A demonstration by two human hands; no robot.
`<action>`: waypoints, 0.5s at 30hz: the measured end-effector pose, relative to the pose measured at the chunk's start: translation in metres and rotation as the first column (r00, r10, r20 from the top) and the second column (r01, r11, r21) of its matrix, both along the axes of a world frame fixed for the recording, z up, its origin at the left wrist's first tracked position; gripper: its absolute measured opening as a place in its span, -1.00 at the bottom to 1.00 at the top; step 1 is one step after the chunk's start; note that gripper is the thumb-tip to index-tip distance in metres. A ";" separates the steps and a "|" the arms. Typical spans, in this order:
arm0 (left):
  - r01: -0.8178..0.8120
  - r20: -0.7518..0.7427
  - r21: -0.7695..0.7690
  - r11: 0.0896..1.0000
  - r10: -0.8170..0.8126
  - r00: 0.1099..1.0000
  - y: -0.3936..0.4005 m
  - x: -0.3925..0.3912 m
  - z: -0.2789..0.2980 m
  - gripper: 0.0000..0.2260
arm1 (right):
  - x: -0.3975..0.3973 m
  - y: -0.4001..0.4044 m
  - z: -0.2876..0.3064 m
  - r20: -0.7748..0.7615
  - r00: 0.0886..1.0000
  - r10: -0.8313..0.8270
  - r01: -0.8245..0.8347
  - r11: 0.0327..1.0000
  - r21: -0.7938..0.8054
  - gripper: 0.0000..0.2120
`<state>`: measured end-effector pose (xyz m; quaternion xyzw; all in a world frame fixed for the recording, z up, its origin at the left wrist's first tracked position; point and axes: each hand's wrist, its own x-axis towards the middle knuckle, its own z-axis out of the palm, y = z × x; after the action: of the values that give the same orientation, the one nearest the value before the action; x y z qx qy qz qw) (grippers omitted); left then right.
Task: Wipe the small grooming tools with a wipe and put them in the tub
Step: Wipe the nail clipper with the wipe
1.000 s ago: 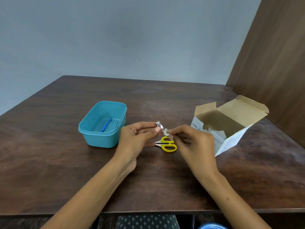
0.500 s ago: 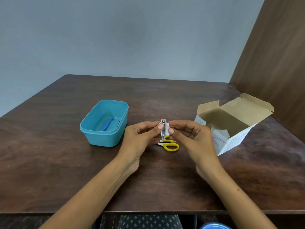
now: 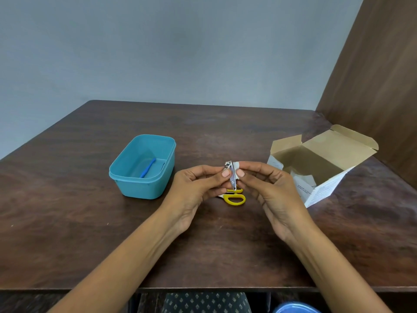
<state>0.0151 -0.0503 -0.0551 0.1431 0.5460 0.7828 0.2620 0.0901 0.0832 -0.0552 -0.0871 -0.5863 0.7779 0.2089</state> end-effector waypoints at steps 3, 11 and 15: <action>0.002 -0.014 0.002 1.000 -0.002 1.000 0.000 0.001 0.000 -0.91 | 0.000 0.001 -0.001 0.011 1.000 0.008 -0.008 0.999 -0.035 -0.80; -0.076 -0.148 -0.048 0.996 0.069 0.987 0.003 0.001 -0.004 -0.86 | -0.001 -0.003 -0.004 0.036 0.998 -0.045 0.043 0.997 0.058 -0.88; -0.083 -0.184 -0.059 0.995 0.071 0.980 0.003 0.001 -0.003 -0.86 | -0.004 -0.006 -0.005 -0.012 0.991 -0.135 0.135 0.969 0.207 -0.89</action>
<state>0.0165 -0.0473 -0.0582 0.1839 0.5984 0.7575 0.1852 0.0862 0.0777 -0.0607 -0.1054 -0.6572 0.6963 0.2686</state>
